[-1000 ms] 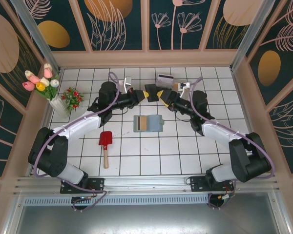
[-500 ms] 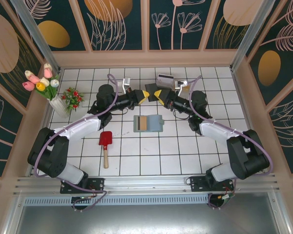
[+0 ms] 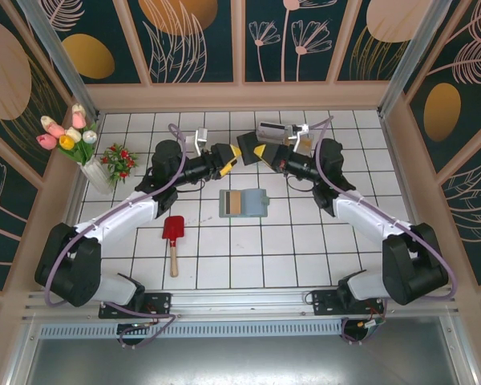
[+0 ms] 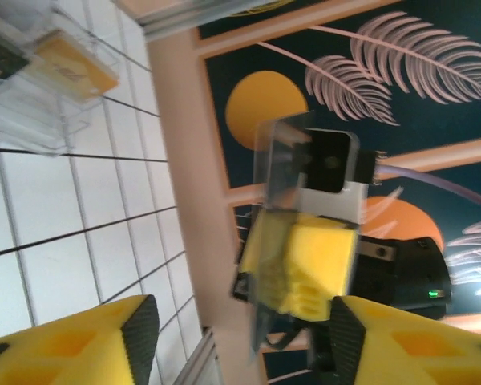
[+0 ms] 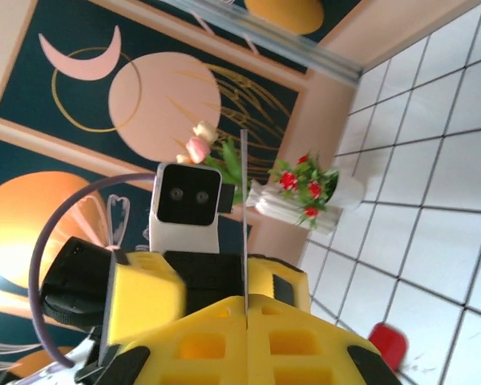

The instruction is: Take the credit cards out of the card holder

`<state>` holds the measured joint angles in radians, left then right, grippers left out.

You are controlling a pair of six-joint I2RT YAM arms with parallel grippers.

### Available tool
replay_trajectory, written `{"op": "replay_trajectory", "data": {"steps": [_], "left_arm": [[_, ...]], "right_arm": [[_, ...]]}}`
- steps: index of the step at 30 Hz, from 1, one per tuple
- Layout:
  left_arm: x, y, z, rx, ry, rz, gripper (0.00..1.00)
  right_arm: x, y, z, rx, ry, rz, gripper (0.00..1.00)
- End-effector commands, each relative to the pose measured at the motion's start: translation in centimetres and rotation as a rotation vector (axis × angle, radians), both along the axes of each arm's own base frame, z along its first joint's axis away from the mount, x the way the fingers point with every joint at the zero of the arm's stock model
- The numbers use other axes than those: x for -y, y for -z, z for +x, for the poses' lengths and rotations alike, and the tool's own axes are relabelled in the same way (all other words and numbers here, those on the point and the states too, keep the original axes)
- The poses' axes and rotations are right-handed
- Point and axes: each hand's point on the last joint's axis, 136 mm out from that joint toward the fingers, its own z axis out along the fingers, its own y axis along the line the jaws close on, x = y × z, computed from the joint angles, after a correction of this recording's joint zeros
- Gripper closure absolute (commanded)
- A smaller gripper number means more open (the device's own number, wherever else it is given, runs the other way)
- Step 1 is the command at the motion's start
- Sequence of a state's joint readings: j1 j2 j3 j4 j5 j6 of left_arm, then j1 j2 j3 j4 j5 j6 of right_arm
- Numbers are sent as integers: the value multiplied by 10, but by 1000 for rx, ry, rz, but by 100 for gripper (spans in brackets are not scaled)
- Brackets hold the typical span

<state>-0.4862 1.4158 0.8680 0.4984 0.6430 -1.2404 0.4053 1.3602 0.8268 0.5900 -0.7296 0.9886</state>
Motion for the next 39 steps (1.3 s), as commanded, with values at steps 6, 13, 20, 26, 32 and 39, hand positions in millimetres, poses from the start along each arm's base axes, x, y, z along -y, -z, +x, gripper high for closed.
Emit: {"op": "replay_trajectory", "data": {"steps": [6,13,20,26,32,39], "left_arm": [[-41,69,43,-69,-191,181,17],[-72,107,60,-95,-328,396,2],[-94,130,53,-123,-381,542,1],[-98,135,50,-114,-382,574,2],[-99,131,56,-82,-390,592,2],[-96,138,55,-98,-369,593,2]], "right_arm": [[26,11,63,251,107,-359,100],[28,27,121,450,118,-619,100],[22,58,119,750,-106,-816,100],[31,98,100,909,-355,-1014,100],[50,119,112,1016,-434,-1213,100],[54,129,126,1053,-499,-1251,100]]}}
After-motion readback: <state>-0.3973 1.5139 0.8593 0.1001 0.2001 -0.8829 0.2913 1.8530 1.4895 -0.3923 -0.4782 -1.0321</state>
